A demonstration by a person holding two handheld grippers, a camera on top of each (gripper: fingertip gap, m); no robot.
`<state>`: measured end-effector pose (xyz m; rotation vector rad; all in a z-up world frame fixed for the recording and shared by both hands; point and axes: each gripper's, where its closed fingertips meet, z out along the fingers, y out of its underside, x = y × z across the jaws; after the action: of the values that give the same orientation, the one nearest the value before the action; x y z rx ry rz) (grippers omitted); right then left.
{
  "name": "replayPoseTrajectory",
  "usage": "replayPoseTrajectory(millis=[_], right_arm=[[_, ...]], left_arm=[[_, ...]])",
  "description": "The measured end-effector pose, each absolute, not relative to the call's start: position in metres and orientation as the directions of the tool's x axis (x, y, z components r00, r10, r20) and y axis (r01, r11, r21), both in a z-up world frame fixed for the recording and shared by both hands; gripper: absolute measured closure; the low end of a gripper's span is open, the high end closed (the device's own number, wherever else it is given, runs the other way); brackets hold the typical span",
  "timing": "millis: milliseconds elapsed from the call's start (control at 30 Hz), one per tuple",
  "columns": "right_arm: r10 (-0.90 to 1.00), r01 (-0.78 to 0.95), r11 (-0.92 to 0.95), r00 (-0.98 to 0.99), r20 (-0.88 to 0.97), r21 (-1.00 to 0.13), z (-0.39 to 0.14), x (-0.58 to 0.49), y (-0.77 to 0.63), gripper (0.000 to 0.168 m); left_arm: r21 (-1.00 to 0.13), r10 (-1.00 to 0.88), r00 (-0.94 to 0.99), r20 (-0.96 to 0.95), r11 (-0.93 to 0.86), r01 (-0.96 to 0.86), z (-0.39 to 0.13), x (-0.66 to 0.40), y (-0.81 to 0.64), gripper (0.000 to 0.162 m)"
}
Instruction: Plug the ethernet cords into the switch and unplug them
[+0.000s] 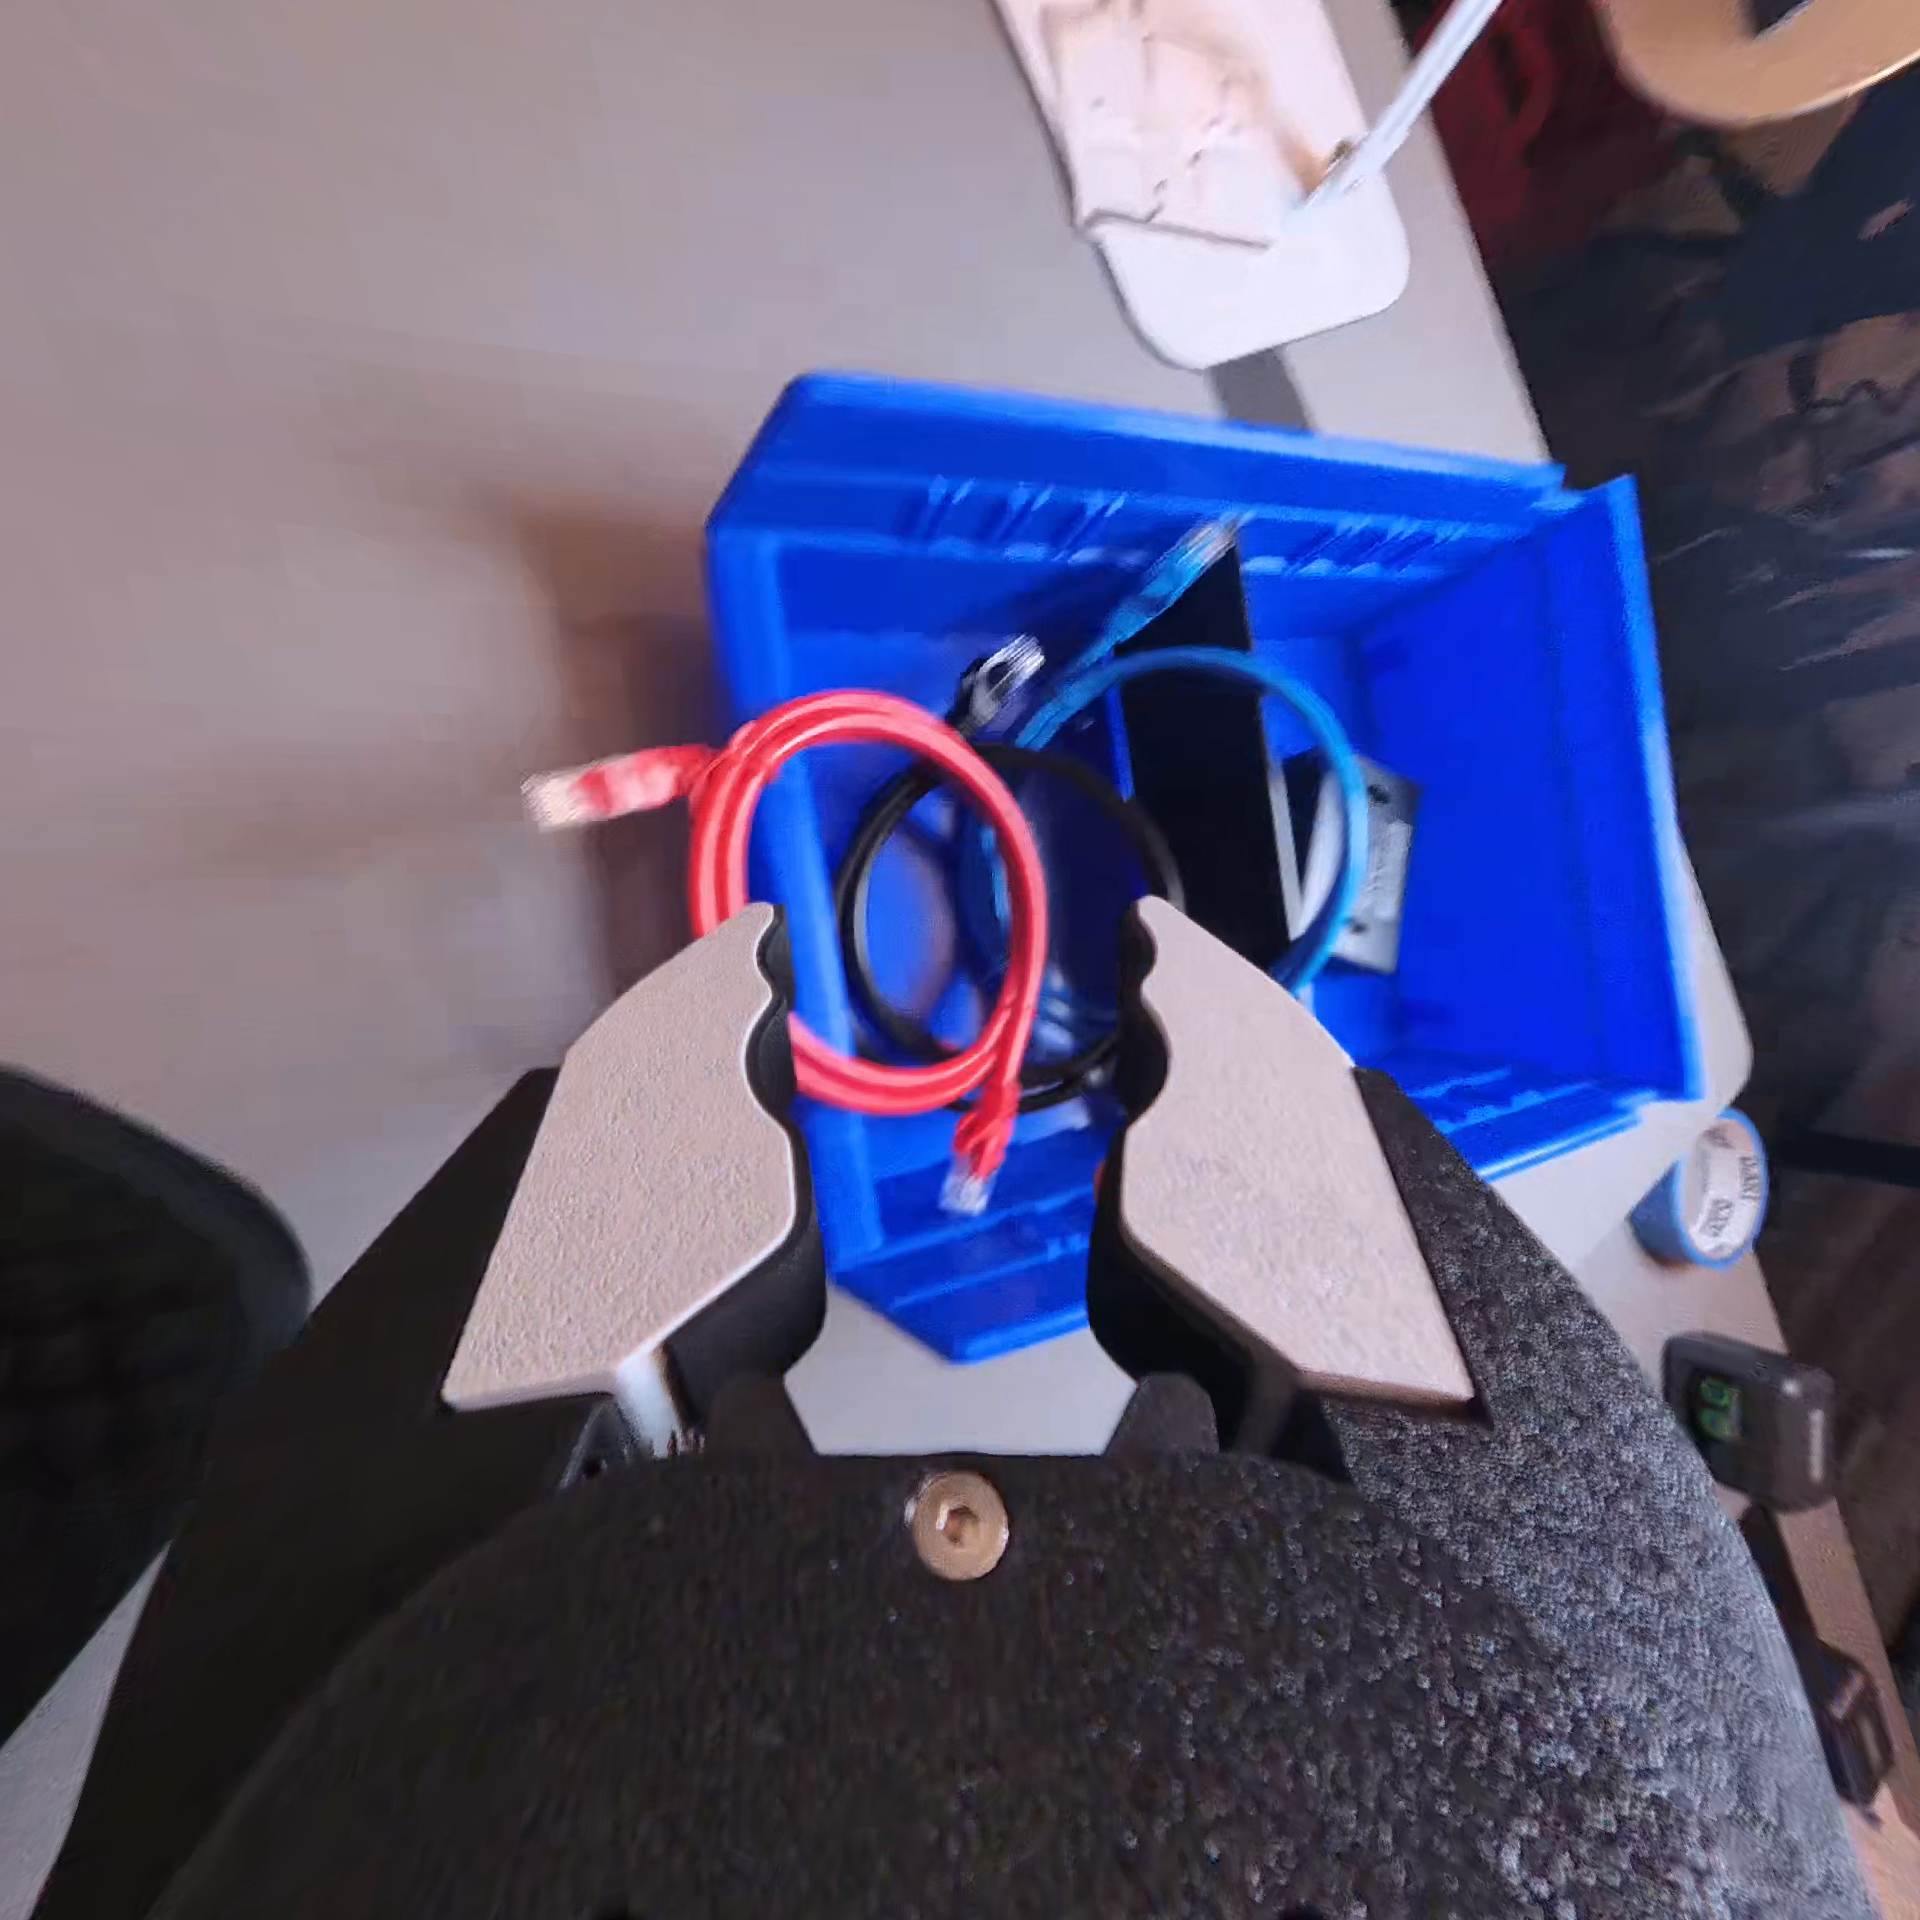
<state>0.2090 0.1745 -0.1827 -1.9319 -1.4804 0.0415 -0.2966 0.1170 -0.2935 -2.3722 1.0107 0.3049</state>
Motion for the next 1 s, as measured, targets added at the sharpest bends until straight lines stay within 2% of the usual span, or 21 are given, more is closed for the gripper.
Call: replayPoseTrajectory(millis=[33,67,167,233,367,433,500,567,633,700,733,800,900,1000], right_arm=[[0.872,0.856,-0.120,0.333,0.359,-0.503,-0.194,0.214,0.159,0.109],[0.879,0.871,-0.134,0.325,0.350,-0.472,-0.206,0.220,0.146,0.109],[0.869,0.902,-0.144,0.312,0.384,-0.407,-0.235,0.233,0.123,0.113],[0.820,0.924,-0.110,0.292,0.492,-0.365,-0.247,0.239,0.124,0.113],[0.751,0.930,-0.002,0.244,0.613,-0.368,-0.250,0.223,0.136,0.120],[0.752,0.943,0.023,0.202,0.628,-0.332,-0.251,0.215,0.146,0.135],[0.786,0.951,0.041,0.159,0.598,-0.308,-0.251,0.209,0.155,0.162],[0.830,0.915,0.005,0.221,0.512,-0.404,-0.236,0.200,0.169,0.162],[0.790,0.858,-0.086,0.369,0.489,-0.507,-0.205,0.207,0.204,0.162],[0.601,0.823,-0.217,0.537,0.593,-0.525,-0.173,0.245,0.256,0.130],[0.517,0.823,-0.246,0.558,0.649,-0.513,-0.160,0.263,0.272,0.119],[0.455,0.814,-0.239,0.576,0.679,-0.530,-0.142,0.271,0.279,0.114],[0.581,0.806,-0.145,0.538,0.611,-0.573,-0.144,0.239,0.249,0.127],[0.819,0.888,-0.120,0.341,0.461,-0.444,-0.200,0.207,0.188,0.122]], left_arm=[[-0.358,-0.629,0.673,-0.390,-0.570,-0.740,-0.301,-0.296,0.114,0.120],[-0.352,-0.646,0.654,-0.395,-0.551,-0.757,-0.304,-0.292,0.114,0.129],[-0.318,-0.679,0.602,-0.420,-0.512,-0.798,-0.303,-0.280,0.109,0.132],[-0.313,-0.696,0.570,-0.436,-0.477,-0.821,-0.304,-0.265,0.104,0.132],[-0.332,-0.772,0.493,-0.402,-0.378,-0.864,-0.303,-0.222,0.087,0.132],[-0.338,-0.800,0.451,-0.397,-0.329,-0.882,-0.304,-0.202,0.080,0.131],[-0.347,-0.821,0.425,-0.382,-0.298,-0.889,-0.304,-0.185,0.072,0.131],[-0.349,-0.832,0.402,-0.383,-0.272,-0.897,-0.304,-0.174,0.066,0.131],[-0.351,-0.838,0.389,-0.383,-0.257,-0.900,-0.304,-0.167,0.061,0.131],[-0.349,-0.840,0.377,-0.391,-0.243,-0.905,-0.304,-0.162,0.057,0.131],[-0.351,-0.841,0.375,-0.390,-0.240,-0.905,-0.304,-0.161,0.055,0.131],[-0.359,-0.841,0.374,-0.391,-0.235,-0.903,-0.304,-0.160,0.053,0.130],[-0.366,-0.840,0.362,-0.404,-0.215,-0.906,-0.304,-0.157,0.051,0.130],[-0.359,-0.847,0.332,-0.416,-0.182,-0.915,-0.304,-0.150,0.049,0.131]])
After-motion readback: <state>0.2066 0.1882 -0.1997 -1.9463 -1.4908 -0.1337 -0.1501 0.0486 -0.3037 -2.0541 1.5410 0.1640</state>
